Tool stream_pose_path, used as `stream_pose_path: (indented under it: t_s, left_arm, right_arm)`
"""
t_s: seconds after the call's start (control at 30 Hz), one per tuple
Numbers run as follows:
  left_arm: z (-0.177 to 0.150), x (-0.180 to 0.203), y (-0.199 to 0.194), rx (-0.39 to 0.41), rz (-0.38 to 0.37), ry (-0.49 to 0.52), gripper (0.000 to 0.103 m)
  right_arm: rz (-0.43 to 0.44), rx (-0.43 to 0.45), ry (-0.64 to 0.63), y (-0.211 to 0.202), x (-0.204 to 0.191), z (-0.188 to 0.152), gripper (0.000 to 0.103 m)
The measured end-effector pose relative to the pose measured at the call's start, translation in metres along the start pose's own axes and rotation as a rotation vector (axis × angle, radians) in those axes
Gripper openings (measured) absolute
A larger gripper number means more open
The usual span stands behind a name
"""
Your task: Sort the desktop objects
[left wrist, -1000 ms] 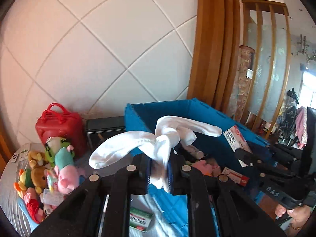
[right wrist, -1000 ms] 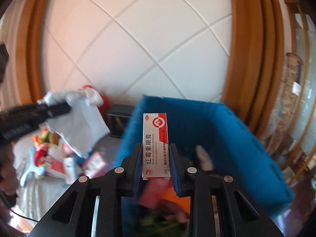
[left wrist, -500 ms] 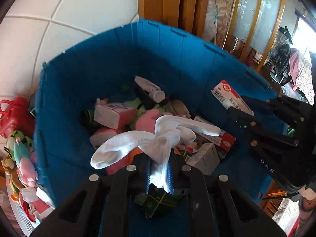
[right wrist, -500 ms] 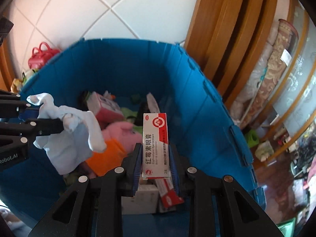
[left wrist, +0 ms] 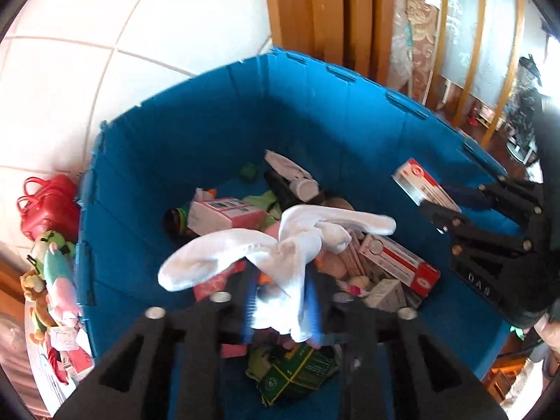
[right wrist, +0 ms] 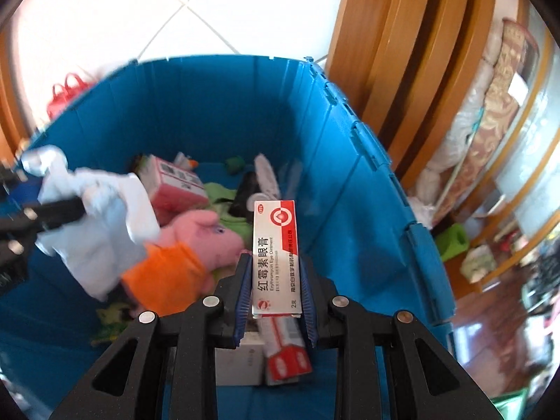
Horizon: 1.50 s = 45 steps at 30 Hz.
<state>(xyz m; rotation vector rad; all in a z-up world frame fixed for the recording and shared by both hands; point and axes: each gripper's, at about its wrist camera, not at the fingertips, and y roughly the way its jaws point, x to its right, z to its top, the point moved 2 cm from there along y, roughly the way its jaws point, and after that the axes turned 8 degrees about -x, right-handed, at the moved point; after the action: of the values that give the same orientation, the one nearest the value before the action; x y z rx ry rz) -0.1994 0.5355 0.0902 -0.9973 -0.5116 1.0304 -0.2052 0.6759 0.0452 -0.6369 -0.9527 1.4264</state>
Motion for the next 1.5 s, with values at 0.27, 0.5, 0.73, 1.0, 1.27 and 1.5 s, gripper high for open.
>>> stream_pose_path:
  t_s: [0.27, 0.5, 0.73, 1.0, 1.27, 1.5]
  left_arm:
    - [-0.01, -0.009, -0.026, 0.153, 0.043, -0.04, 0.065]
    - [-0.033, -0.018, -0.067, 0.341, -0.001, -0.09, 0.067]
    - [-0.037, -0.013, -0.066, 0.349, 0.008, -0.12, 0.103]
    - [-0.054, -0.023, -0.066, 0.23, 0.016, -0.199, 0.103]
    - [-0.067, -0.021, -0.066, 0.151, -0.011, -0.177, 0.103]
    - [-0.071, -0.023, -0.072, 0.164, -0.008, -0.186, 0.103]
  right_arm:
    - [-0.005, 0.078, -0.001, -0.016, -0.005, 0.0, 0.096]
    - [-0.054, 0.091, -0.01, -0.025, -0.011, -0.004, 0.103]
    - [-0.039, 0.028, 0.013, -0.043, -0.02, -0.01, 0.103]
    - [-0.013, -0.038, 0.05, -0.062, -0.025, -0.028, 0.103]
    - [-0.043, -0.061, 0.058, -0.086, -0.035, -0.036, 0.103]
    - [-0.027, -0.063, 0.056, -0.093, -0.042, -0.036, 0.103]
